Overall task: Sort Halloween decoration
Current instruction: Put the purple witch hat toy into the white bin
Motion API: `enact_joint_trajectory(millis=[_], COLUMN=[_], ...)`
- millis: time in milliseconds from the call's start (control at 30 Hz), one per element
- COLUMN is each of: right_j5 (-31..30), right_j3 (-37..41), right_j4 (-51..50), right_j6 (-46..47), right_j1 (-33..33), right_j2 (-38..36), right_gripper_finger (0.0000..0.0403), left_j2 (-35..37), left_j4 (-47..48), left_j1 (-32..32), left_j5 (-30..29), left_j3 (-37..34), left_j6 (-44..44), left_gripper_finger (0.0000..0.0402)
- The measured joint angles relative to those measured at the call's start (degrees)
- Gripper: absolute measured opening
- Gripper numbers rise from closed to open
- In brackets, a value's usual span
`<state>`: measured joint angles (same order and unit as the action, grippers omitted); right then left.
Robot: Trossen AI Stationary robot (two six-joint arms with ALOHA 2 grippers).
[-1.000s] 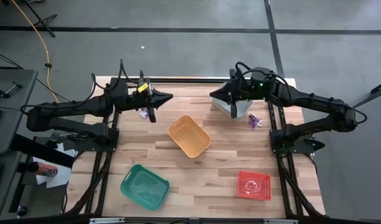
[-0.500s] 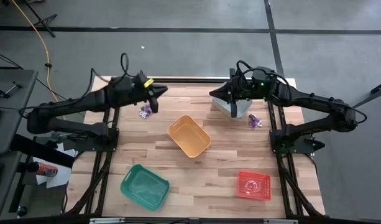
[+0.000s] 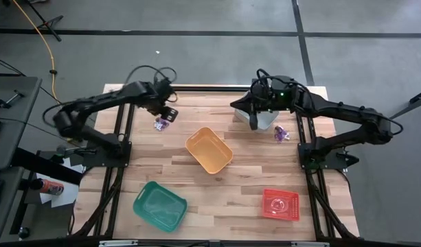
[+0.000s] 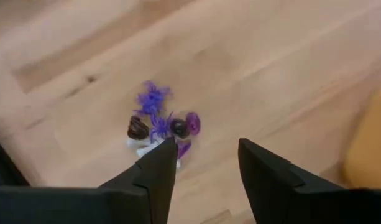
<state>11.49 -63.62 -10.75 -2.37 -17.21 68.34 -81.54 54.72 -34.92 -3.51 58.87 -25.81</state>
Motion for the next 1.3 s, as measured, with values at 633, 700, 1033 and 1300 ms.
enact_joint_trajectory(millis=[633,700,1033,1300], right_j5=[0.00,0.00,0.00,0.00], right_j3=[0.00,0.00,0.00,0.00], right_j4=[-2.69,-3.10,-3.45,-3.43], right_j6=[0.92,0.92,0.90,0.90], right_j1=[0.02,0.02,0.02,0.02], right_j2=[0.43,0.43,0.43,0.43], right_gripper_finger=[0.0000,0.0000,0.0000,0.0000], left_j2=[-15.37,-15.32,-15.32,-15.32], left_j4=[-7.03,-6.76,-7.00,-10.14], left_j1=[0.50,0.55,0.85,0.92], left_j5=[-0.93,-0.83,1.99,0.91], left_j3=[0.02,0.02,-3.52,-4.72], left_j6=[-1.14,-1.13,-1.63,-2.12], left_gripper_finger=[0.0163,0.0163,0.0163,0.0163])
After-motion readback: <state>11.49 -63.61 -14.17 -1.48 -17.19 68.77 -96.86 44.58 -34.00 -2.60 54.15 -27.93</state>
